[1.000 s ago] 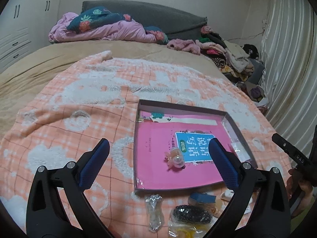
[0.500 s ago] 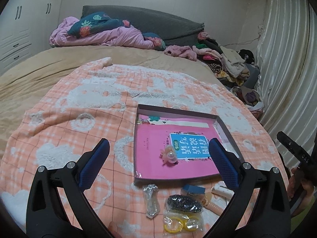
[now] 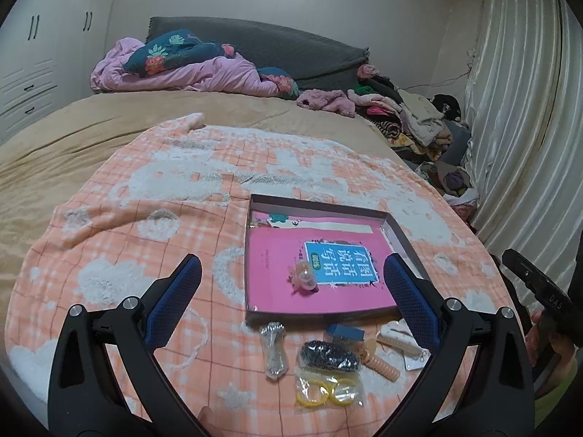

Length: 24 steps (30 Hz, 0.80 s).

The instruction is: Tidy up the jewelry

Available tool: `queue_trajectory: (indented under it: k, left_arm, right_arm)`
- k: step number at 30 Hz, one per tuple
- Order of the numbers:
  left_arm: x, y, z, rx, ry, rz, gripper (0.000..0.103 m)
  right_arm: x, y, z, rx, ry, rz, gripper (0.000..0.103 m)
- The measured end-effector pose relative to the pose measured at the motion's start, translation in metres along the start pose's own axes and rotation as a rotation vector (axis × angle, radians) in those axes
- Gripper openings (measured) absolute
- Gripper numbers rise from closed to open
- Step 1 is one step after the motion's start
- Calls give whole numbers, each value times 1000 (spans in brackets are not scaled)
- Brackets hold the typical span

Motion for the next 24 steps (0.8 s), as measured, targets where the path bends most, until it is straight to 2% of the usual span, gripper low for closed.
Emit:
queue_trajectory:
  k: [24]
  left_arm:
    - [25, 39, -14, -21, -38, -62, 93]
  right_arm:
    - [22, 18, -61, 149, -82, -55, 83]
Point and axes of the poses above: each gripper's, at about its wrist camera, not at the fingertips, and x roughly against the way its jaws point, z to its right, y to its underside, the point moved 6 cm from there along -x, roughly the way its jaws point, and after that the axes turned 13 degrees about x, right-handed, at the moved point
